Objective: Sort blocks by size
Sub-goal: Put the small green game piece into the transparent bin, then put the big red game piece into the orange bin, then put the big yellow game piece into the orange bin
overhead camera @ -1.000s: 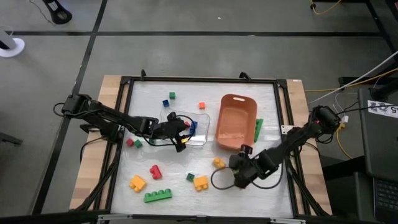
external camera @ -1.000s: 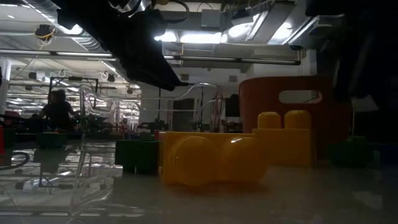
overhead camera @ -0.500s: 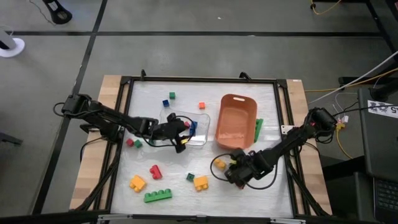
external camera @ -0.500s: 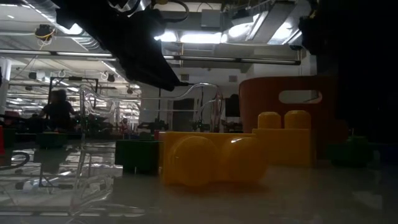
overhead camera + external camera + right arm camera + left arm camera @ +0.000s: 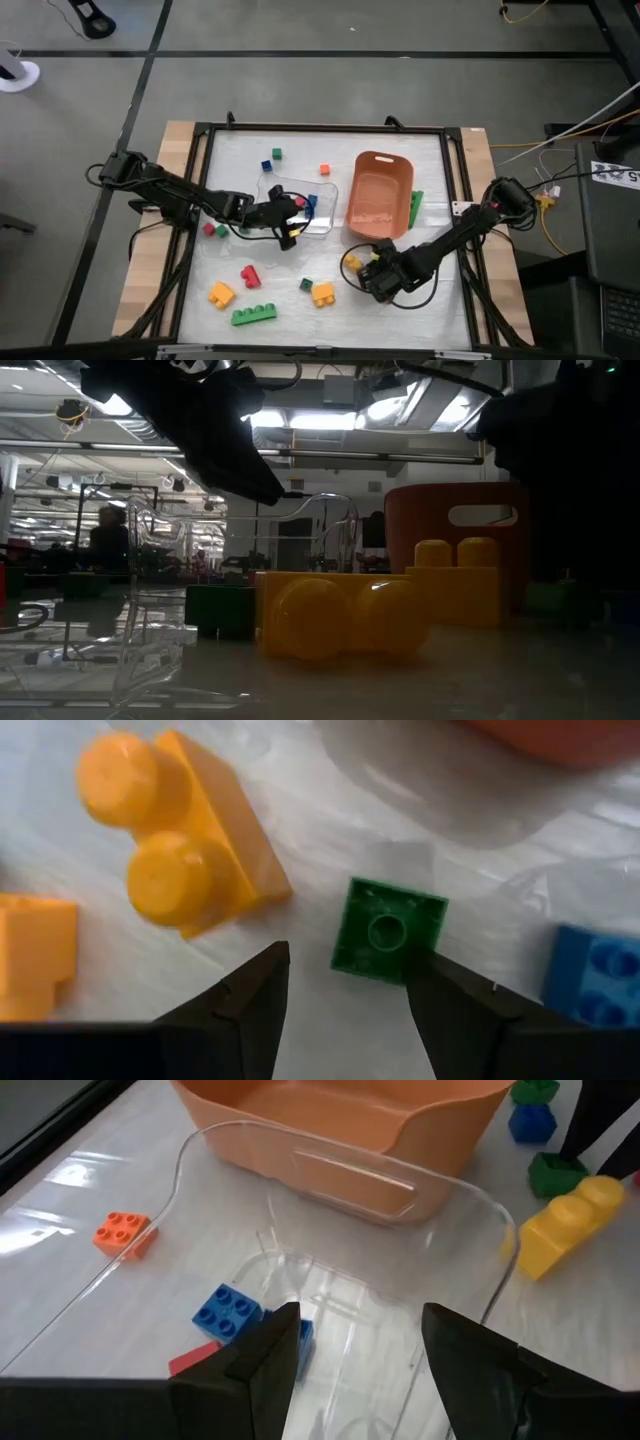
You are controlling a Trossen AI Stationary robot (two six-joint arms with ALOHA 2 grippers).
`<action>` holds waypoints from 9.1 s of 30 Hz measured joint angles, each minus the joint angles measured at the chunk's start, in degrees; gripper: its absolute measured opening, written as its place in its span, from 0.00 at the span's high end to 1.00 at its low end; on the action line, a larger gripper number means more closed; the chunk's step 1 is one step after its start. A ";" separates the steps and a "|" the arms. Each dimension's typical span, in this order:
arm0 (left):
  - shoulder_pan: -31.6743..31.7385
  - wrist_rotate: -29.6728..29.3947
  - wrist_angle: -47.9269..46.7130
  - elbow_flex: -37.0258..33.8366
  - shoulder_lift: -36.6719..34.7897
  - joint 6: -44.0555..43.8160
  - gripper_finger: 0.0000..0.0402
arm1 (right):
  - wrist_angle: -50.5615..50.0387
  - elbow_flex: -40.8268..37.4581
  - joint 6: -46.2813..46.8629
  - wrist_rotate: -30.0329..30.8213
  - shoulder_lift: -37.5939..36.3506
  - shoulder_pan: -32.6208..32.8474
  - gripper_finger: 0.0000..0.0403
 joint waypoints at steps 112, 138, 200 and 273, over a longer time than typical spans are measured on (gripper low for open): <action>-28.02 15.20 -17.56 -9.86 -8.59 18.20 0.51 | 2.94 32.92 -81.11 -2.45 8.46 -16.55 0.61; -26.72 19.07 -8.20 -10.00 -2.19 19.10 0.90 | 1.93 32.92 -80.48 -2.14 8.39 -2.50 0.61; 7.95 18.81 -12.20 22.53 6.75 30.82 0.62 | -17.90 25.68 -16.02 21.18 8.46 9.01 0.61; 5.31 19.03 -25.04 22.47 3.04 26.73 0.62 | 11.16 6.54 -22.71 27.45 14.22 4.70 0.64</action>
